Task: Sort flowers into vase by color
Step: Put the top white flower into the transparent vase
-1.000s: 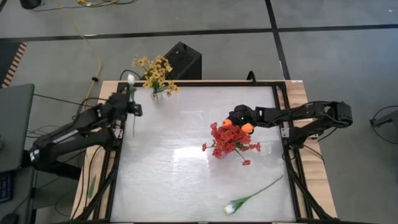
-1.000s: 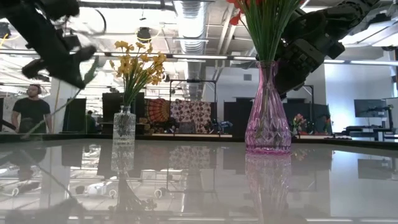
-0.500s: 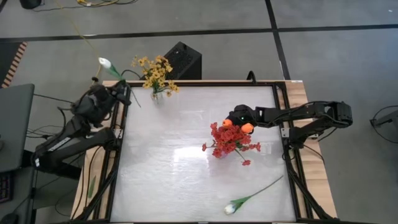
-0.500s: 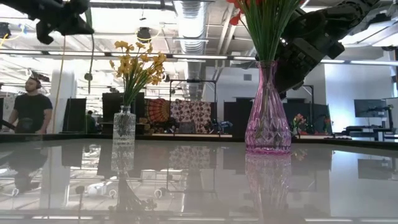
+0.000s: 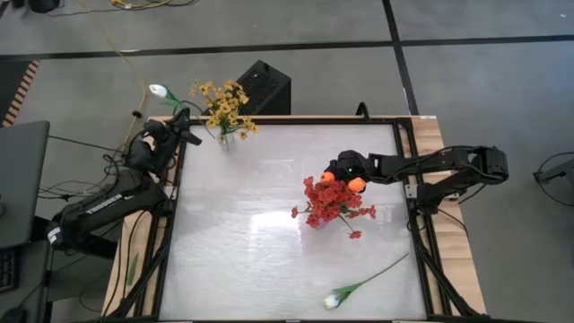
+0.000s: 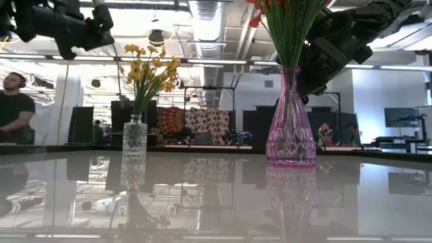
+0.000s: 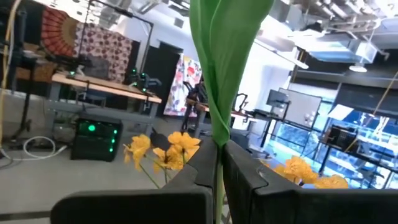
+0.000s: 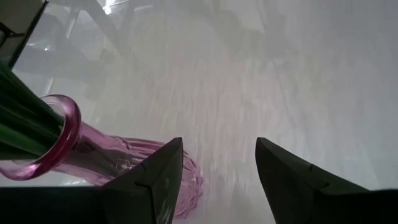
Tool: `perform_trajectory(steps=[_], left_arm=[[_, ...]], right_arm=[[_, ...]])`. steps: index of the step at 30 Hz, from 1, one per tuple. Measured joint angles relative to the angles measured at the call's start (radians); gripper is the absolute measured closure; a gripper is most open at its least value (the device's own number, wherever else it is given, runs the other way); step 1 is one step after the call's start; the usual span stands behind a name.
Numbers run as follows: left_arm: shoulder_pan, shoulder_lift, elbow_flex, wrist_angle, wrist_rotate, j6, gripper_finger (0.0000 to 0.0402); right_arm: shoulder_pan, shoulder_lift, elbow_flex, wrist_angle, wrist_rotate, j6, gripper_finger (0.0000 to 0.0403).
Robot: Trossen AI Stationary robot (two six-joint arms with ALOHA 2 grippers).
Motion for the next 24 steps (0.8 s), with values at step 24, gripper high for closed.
perform_trajectory(steps=[24], left_arm=[[0.209,0.205,0.001,0.178,0.217,-0.134,0.0401]], right_arm=[[-0.002,0.000,0.000,0.003,0.000,-0.013,0.0175]])
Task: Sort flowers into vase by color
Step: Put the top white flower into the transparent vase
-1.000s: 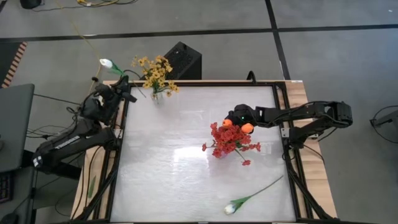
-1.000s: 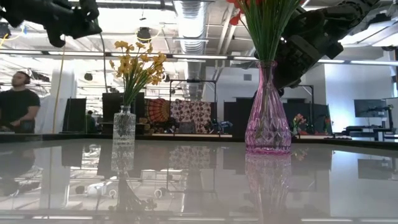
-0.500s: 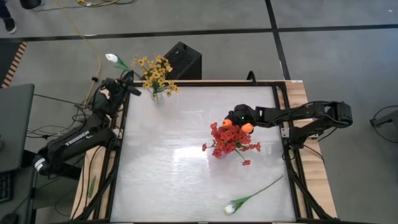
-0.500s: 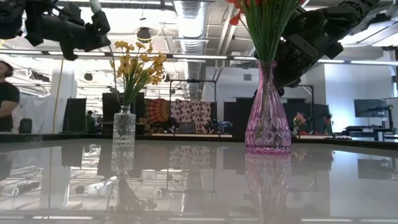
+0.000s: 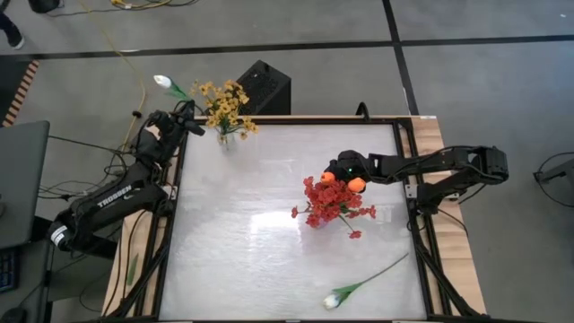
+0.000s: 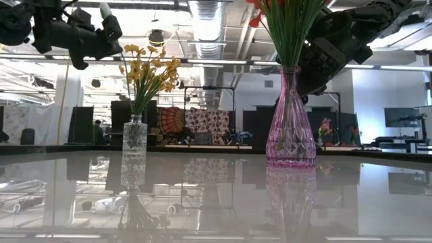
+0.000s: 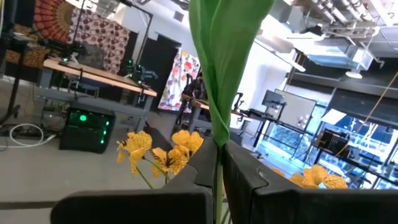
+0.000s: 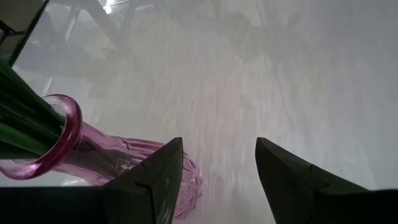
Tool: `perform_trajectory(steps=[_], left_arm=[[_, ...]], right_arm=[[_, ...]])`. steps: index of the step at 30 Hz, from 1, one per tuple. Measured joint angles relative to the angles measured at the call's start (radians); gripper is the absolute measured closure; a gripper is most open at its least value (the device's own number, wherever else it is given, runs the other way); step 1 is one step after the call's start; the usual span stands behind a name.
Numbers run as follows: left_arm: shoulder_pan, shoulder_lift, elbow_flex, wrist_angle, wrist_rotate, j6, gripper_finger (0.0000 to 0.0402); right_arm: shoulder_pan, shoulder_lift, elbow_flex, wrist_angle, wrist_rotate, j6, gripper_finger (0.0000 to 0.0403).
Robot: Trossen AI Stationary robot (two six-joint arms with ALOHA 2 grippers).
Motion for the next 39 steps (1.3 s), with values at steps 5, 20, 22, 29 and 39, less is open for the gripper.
perform_trajectory(steps=[5,20,22,29,39], left_arm=[[0.000,0.008,0.000,0.003,-0.004,0.005,0.0401],[-0.006,0.161,0.000,0.062,0.019,-0.007,0.0401],[-0.006,0.182,0.000,0.086,0.023,0.006,0.0401],[-0.006,0.202,0.000,0.030,0.047,0.052,0.0401],[-0.006,0.203,0.000,-0.109,0.060,0.070,0.0401]], right_arm=[[0.000,0.000,0.000,0.000,0.000,-0.014,0.0175],[0.002,0.000,0.000,0.000,0.000,-0.002,0.0175],[0.002,0.000,0.000,0.000,0.000,0.006,0.0175],[0.002,0.000,0.000,-0.007,0.000,0.010,0.0175],[-0.007,0.000,0.000,-0.010,0.000,-0.003,0.0175]])
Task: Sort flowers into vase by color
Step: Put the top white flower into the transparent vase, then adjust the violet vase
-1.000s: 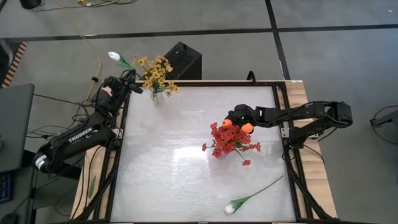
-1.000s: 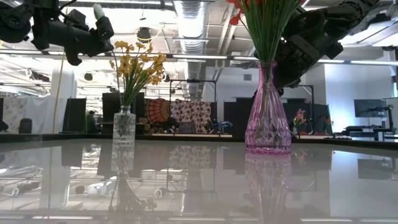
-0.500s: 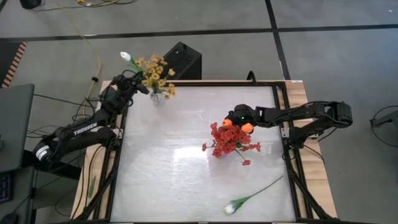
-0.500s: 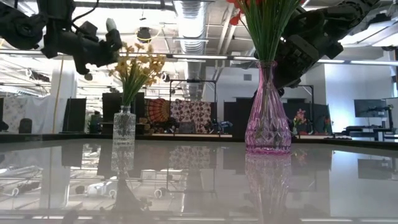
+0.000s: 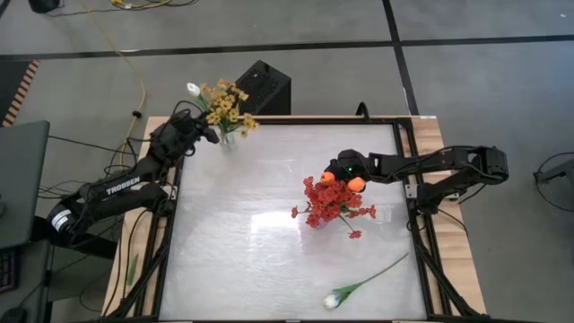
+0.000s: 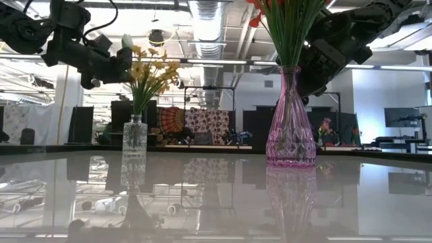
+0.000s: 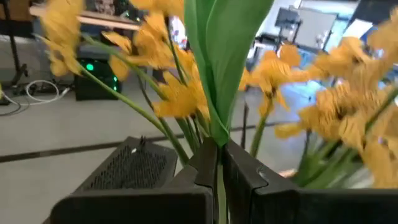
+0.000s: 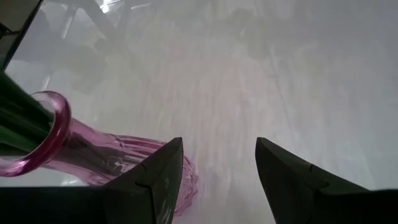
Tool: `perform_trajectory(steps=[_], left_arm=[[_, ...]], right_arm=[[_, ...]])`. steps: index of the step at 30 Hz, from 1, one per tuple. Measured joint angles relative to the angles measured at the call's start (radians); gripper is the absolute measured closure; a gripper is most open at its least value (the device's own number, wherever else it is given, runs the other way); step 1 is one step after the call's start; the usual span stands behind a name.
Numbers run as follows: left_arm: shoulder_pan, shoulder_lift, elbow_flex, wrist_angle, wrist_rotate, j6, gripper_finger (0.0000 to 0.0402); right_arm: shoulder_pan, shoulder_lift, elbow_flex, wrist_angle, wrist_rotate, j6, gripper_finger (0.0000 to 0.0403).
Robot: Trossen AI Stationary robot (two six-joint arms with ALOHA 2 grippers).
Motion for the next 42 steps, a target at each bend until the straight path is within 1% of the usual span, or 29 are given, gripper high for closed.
perform_trajectory(steps=[10,14,16,19,22,24,27,29,31,35,37,42], left_arm=[[0.000,-0.001,0.002,-0.105,0.044,0.026,0.0401],[0.000,-0.001,0.002,-0.116,0.068,0.027,0.0401],[0.000,-0.001,0.002,-0.121,0.068,0.021,0.0401],[0.000,-0.001,0.002,-0.152,0.069,0.021,0.0394],[0.000,-0.001,0.001,-0.217,0.071,0.041,0.0371],[0.000,0.006,-0.004,-0.269,0.097,0.049,0.0351],[0.000,-0.002,0.001,-0.266,0.130,0.064,0.0319],[-0.003,0.001,-0.001,-0.302,0.156,0.079,0.0300],[-0.008,0.000,-0.002,-0.303,0.176,0.098,0.0281],[-0.017,0.000,0.000,-0.320,0.188,0.176,0.0251],[-0.025,0.000,0.011,-0.359,0.197,0.209,0.0239],[-0.051,0.000,0.073,-0.556,0.193,0.233,0.0217]], right_arm=[[0.000,0.000,0.000,-0.010,0.000,-0.010,0.0175],[-0.001,0.000,0.000,-0.025,0.000,-0.011,0.0175],[-0.006,0.000,0.001,-0.050,-0.002,-0.011,0.0175],[-0.006,0.000,0.035,-0.160,-0.001,-0.010,0.0175],[0.005,0.000,0.093,-0.317,-0.001,0.004,0.0175],[0.015,0.000,0.129,-0.410,-0.001,0.027,0.0175],[0.044,0.000,0.176,-0.537,-0.001,0.059,0.0175],[0.072,0.000,0.201,-0.623,-0.001,0.083,0.0175],[0.102,0.000,0.223,-0.688,-0.001,0.112,0.0175],[0.168,0.000,0.253,-0.778,-0.001,0.194,0.0175],[0.204,0.000,0.263,-0.805,-0.001,0.238,0.0175],[0.303,0.000,0.287,-0.851,-0.002,0.357,0.0175]])
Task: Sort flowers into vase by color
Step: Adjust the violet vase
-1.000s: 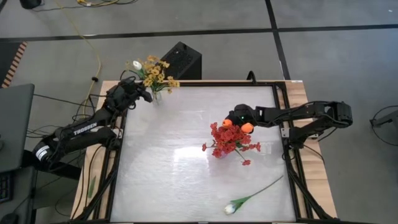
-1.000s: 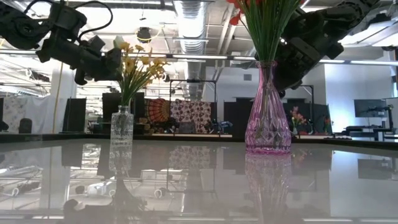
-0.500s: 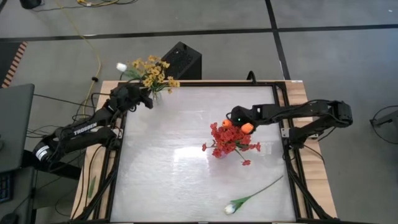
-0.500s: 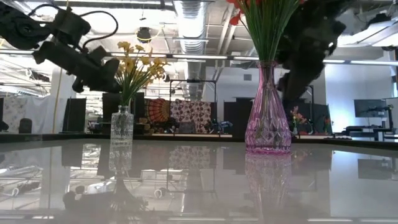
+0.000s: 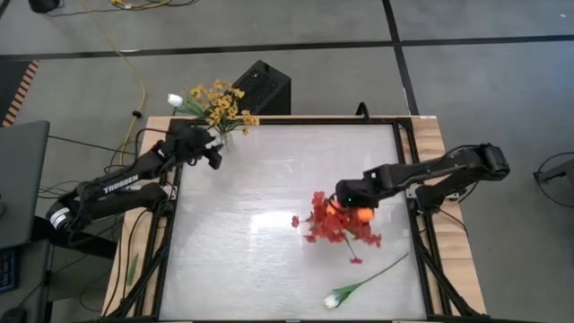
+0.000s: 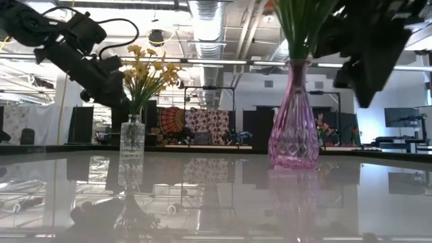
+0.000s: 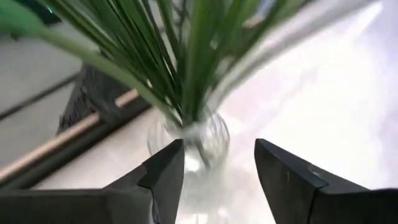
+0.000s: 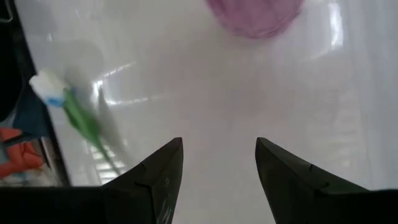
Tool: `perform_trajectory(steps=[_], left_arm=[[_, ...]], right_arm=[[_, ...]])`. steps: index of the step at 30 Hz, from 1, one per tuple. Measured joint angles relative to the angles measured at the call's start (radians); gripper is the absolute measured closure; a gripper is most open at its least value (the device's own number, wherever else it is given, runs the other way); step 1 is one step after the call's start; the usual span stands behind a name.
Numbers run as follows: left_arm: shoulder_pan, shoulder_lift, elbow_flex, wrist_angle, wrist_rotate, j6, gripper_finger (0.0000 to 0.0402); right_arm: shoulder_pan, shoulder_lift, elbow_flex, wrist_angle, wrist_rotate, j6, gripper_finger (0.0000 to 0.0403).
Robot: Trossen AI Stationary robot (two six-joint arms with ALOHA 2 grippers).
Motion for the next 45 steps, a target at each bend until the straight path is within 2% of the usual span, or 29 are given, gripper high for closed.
perform_trajectory(steps=[4,11,15,21,23,25,26,29,34,37,40,42,45], left_arm=[[-0.023,0.000,0.063,-0.182,-0.048,-0.034,0.0213],[-0.073,0.000,0.128,-0.301,-0.054,-0.090,0.0213],[-0.090,0.000,0.132,-0.302,-0.054,-0.091,0.0213],[-0.118,0.000,0.132,-0.317,-0.054,-0.094,0.0213],[-0.126,0.000,0.132,-0.315,-0.054,-0.110,0.0213],[-0.142,-0.001,0.127,-0.301,-0.048,-0.157,0.0213],[-0.162,-0.001,0.115,-0.284,-0.025,-0.181,0.0213],[-0.289,0.000,0.040,-0.237,0.092,-0.166,0.0216],[-0.499,-0.006,-0.002,-0.098,0.034,-0.033,0.0231],[-0.584,-0.006,0.006,0.005,0.003,0.026,0.0236],[-0.649,-0.007,0.008,0.105,0.000,0.083,0.0237],[-0.684,-0.002,0.008,0.137,-0.003,0.102,0.0238],[-0.729,0.001,0.008,0.149,-0.049,0.099,0.0238]], right_arm=[[0.075,0.000,0.019,-0.002,-0.001,0.057,0.0175],[0.155,0.000,0.061,-0.003,0.007,0.093,0.0175],[0.139,0.000,0.080,-0.005,0.091,0.073,0.0175],[0.065,0.000,0.080,-0.025,0.132,0.070,0.0175],[0.035,0.000,0.080,-0.031,0.204,0.070,0.0175],[0.010,-0.001,0.054,0.045,0.292,0.070,0.0175],[0.003,-0.002,0.022,0.118,0.284,0.065,0.0175],[0.043,0.005,-0.078,0.256,0.171,0.039,0.0178],[0.196,-0.020,-0.093,0.313,0.190,0.070,0.0204],[0.303,-0.018,-0.068,0.494,0.262,-0.063,0.0222],[0.372,0.002,-0.064,0.677,0.282,-0.425,0.0235],[0.394,0.035,-0.065,0.734,0.305,-0.598,0.0242],[0.399,0.099,-0.056,0.759,0.365,-0.655,0.0252]])
